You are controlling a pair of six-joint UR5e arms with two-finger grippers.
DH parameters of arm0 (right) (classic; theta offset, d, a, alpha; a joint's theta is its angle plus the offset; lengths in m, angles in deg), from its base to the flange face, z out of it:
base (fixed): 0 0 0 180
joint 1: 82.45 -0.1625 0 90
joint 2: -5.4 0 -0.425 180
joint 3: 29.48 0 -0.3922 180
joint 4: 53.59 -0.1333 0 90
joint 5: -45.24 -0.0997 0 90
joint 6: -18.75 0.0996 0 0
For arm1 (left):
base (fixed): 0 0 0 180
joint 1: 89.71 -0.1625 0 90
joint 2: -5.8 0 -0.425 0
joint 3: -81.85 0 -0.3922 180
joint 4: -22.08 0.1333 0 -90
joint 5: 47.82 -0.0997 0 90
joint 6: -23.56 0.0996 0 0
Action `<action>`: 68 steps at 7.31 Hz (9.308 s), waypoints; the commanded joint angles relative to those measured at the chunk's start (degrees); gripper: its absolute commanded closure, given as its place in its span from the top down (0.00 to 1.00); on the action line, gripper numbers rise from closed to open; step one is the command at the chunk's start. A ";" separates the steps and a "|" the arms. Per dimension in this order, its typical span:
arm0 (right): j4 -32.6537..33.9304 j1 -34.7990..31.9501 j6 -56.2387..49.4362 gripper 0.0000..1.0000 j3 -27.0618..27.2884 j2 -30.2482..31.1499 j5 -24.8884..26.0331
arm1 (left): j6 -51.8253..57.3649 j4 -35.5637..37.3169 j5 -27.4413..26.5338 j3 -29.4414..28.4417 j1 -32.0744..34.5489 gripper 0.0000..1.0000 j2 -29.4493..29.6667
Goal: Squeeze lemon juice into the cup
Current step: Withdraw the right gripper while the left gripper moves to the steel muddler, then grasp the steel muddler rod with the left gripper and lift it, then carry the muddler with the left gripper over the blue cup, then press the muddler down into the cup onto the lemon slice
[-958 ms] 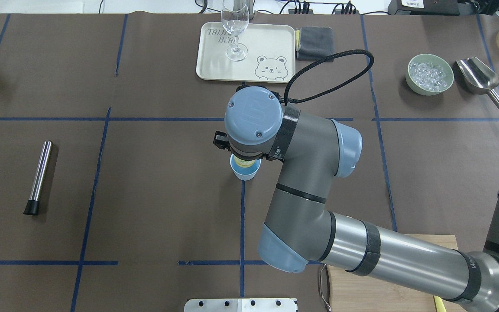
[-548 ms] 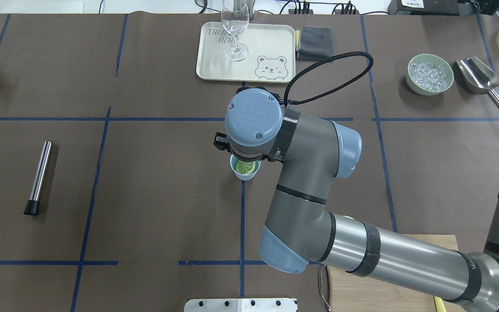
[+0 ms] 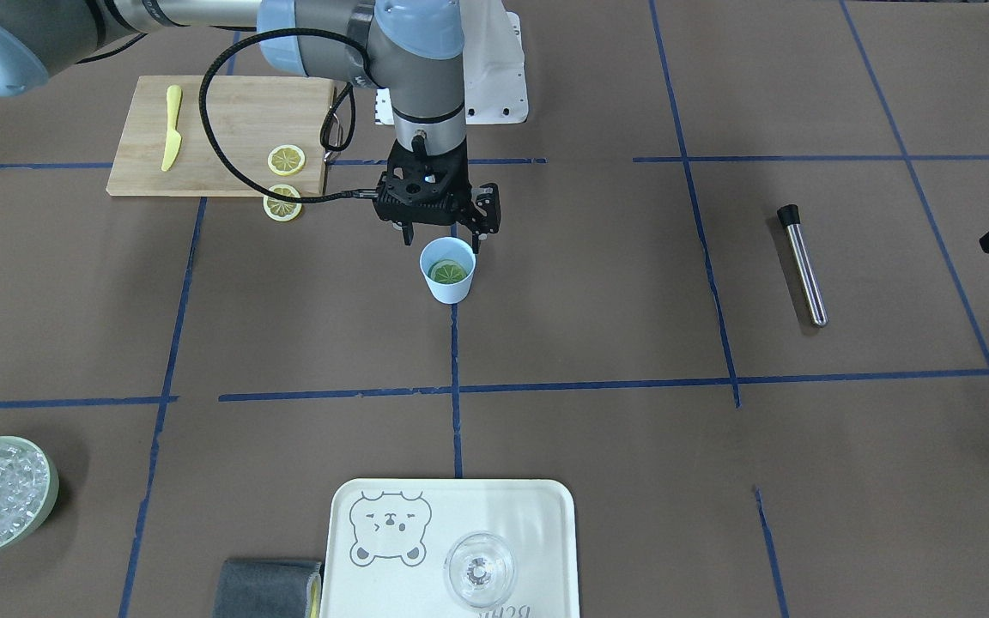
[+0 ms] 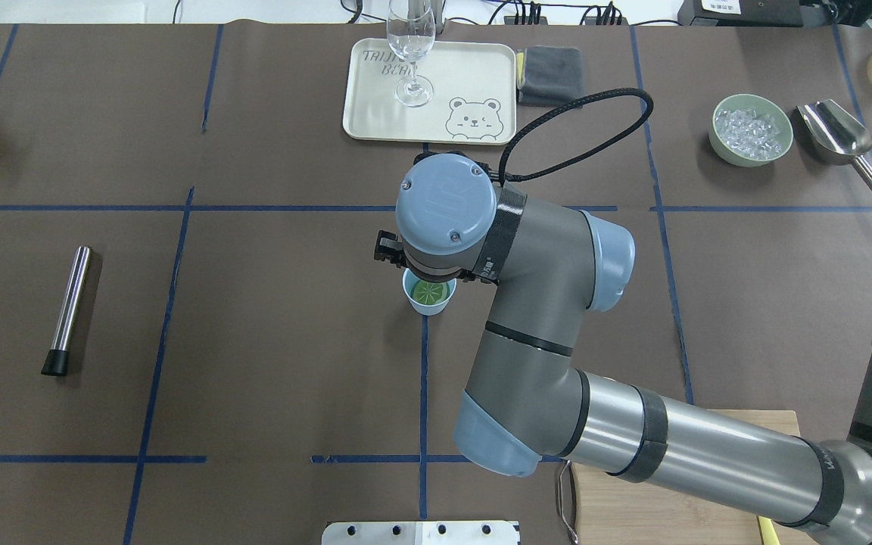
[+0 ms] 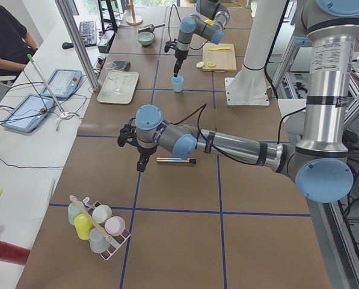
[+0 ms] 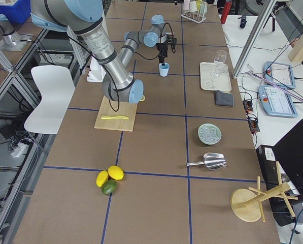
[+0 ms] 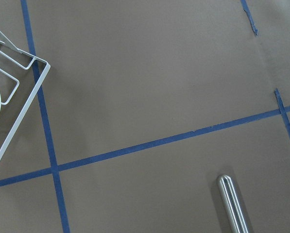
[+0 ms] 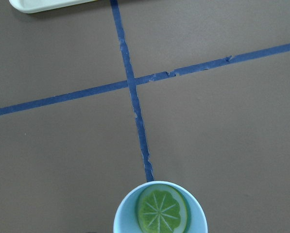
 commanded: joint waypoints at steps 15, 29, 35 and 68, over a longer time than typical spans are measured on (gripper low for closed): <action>3.77 -43.81 -64.26 1.00 13.09 31.52 -35.12 | -19.43 9.65 -2.48 -11.78 -22.20 1.00 9.44; 3.86 -44.95 -63.99 1.00 13.27 31.52 -37.76 | -18.73 11.41 -7.28 -2.76 -23.87 0.00 10.58; 3.94 -44.95 -63.73 1.00 12.91 31.61 -38.02 | -40.89 10.97 -45.29 8.14 -31.23 0.00 24.98; 3.86 -51.10 -64.87 1.00 12.21 40.40 -37.50 | -23.03 -39.83 -94.42 -13.55 -67.03 0.00 35.64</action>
